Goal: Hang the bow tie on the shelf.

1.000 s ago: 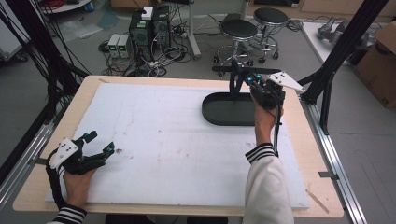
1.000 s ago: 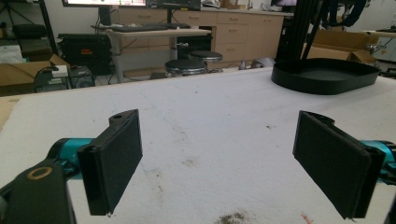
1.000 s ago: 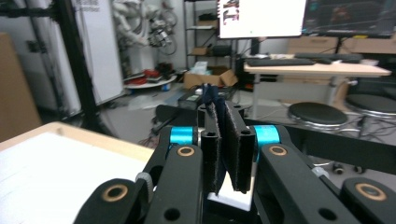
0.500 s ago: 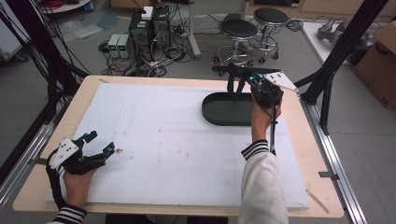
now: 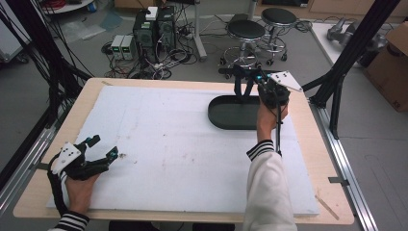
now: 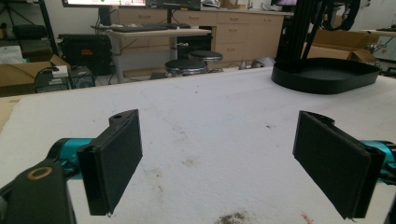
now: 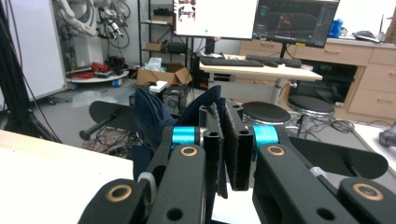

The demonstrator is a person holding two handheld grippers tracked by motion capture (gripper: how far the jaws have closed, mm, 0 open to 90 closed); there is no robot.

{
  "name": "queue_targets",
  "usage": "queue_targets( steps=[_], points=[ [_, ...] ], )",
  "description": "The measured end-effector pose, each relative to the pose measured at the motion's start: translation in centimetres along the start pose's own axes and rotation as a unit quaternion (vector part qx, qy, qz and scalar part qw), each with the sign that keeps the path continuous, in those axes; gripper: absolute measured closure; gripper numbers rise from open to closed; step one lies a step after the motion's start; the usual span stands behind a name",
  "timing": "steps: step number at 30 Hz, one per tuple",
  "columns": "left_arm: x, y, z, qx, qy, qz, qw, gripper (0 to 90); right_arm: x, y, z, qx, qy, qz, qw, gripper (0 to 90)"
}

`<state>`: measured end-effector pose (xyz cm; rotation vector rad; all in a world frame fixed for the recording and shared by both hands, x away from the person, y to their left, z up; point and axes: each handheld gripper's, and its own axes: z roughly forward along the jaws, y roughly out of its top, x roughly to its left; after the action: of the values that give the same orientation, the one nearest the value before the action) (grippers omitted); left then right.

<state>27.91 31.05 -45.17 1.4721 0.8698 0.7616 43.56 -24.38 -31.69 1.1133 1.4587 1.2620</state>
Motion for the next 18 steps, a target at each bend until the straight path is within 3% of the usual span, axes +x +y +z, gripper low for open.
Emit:
queue_targets(
  steps=[5,18],
  points=[
    [0.0,0.0,0.0,0.000,0.000,0.001,1.0000,16.0,-0.2,-0.2,0.4,0.003,0.000,0.005,1.0000,86.6],
    [-0.1,0.0,0.0,-0.001,0.000,0.004,1.0000,16.0,-0.3,0.7,1.8,0.021,-0.004,-0.028,0.9994,86.5]
  ],
)
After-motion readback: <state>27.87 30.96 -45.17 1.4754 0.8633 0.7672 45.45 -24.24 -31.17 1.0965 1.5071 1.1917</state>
